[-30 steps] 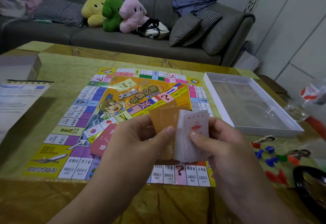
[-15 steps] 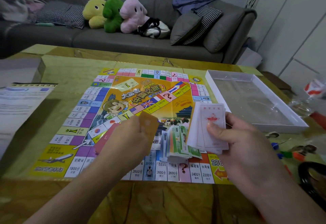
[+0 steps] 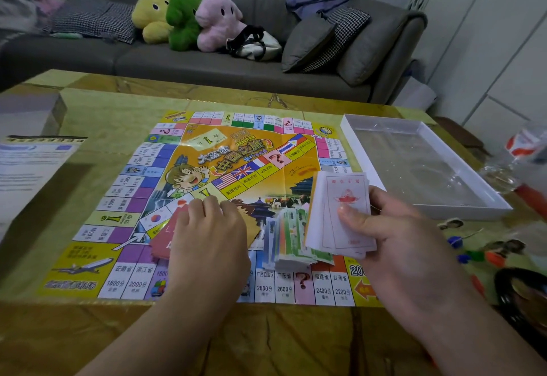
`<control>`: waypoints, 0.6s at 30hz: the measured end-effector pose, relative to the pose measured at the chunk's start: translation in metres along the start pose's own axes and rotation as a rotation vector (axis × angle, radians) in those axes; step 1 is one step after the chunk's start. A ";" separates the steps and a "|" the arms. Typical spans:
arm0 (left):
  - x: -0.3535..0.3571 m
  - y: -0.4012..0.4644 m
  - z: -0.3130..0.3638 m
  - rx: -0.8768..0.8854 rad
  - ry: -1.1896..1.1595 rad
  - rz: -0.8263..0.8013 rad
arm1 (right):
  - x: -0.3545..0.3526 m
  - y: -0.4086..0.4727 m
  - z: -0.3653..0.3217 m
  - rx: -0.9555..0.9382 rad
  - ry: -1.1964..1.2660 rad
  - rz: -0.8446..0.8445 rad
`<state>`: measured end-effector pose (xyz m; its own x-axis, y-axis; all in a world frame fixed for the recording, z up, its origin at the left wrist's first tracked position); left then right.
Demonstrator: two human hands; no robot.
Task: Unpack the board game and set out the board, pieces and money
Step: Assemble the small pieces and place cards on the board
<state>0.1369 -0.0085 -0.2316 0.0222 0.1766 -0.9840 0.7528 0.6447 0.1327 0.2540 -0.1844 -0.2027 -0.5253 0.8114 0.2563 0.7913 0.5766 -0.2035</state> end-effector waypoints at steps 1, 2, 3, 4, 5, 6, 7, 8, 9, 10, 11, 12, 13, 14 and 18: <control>-0.002 0.000 0.002 0.010 -0.069 0.041 | 0.001 0.000 -0.001 -0.007 -0.005 -0.008; -0.007 -0.001 0.003 0.008 -0.223 0.069 | 0.002 -0.001 -0.002 -0.013 -0.016 -0.016; -0.013 -0.002 0.004 0.008 -0.452 0.084 | 0.003 -0.001 -0.001 -0.018 -0.027 -0.022; -0.017 -0.004 0.005 -0.027 -0.756 0.024 | 0.003 -0.002 -0.001 -0.026 -0.039 -0.022; -0.016 -0.008 0.009 -0.080 -1.134 -0.105 | 0.005 -0.003 -0.001 -0.039 -0.059 -0.022; -0.020 -0.014 0.019 -0.115 -1.500 -0.253 | 0.007 -0.005 0.000 -0.058 -0.092 -0.024; -0.022 -0.022 0.030 -0.161 -1.742 -0.390 | 0.012 -0.007 0.002 -0.079 -0.137 -0.036; -0.024 -0.030 0.040 -0.206 -1.912 -0.507 | 0.017 -0.011 0.003 -0.101 -0.186 -0.054; -0.024 -0.035 0.045 -0.255 -2.026 -0.576 | 0.024 -0.015 0.004 -0.127 -0.243 -0.072; -0.022 -0.038 0.048 -0.300 -2.093 -0.580 | 0.029 -0.020 0.004 -0.168 -0.313 -0.079; -0.024 -0.042 0.049 -0.318 -2.152 -0.577 | 0.033 -0.024 0.003 -0.228 -0.398 -0.073; -0.022 -0.044 0.049 -0.323 -2.188 -0.572 | 0.036 -0.027 0.000 -0.292 -0.486 -0.053; -0.023 -0.044 0.047 -0.286 -2.173 -0.548 | 0.038 -0.030 -0.004 -0.348 -0.564 -0.025; -0.025 -0.042 0.044 -0.302 -2.128 -0.518 | 0.037 -0.030 -0.007 -0.384 -0.610 0.006; -0.032 -0.038 0.039 -0.170 -2.101 -0.459 | 0.025 -0.023 -0.013 -0.384 -0.616 0.083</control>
<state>0.1334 -0.0676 -0.2100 0.4948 -0.7564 0.4278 0.8679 0.4547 -0.2000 0.2263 -0.1788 -0.1793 -0.4504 0.8228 -0.3466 0.8306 0.5285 0.1753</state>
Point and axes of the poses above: each hand's wrist, its own y-axis towards the middle knuckle, its own x-axis out of the palm, z = x × y, the point moved 7 cm from there along y, towards the middle knuckle, and after that the axes turned 2 degrees about z, right-handed, at the moved point
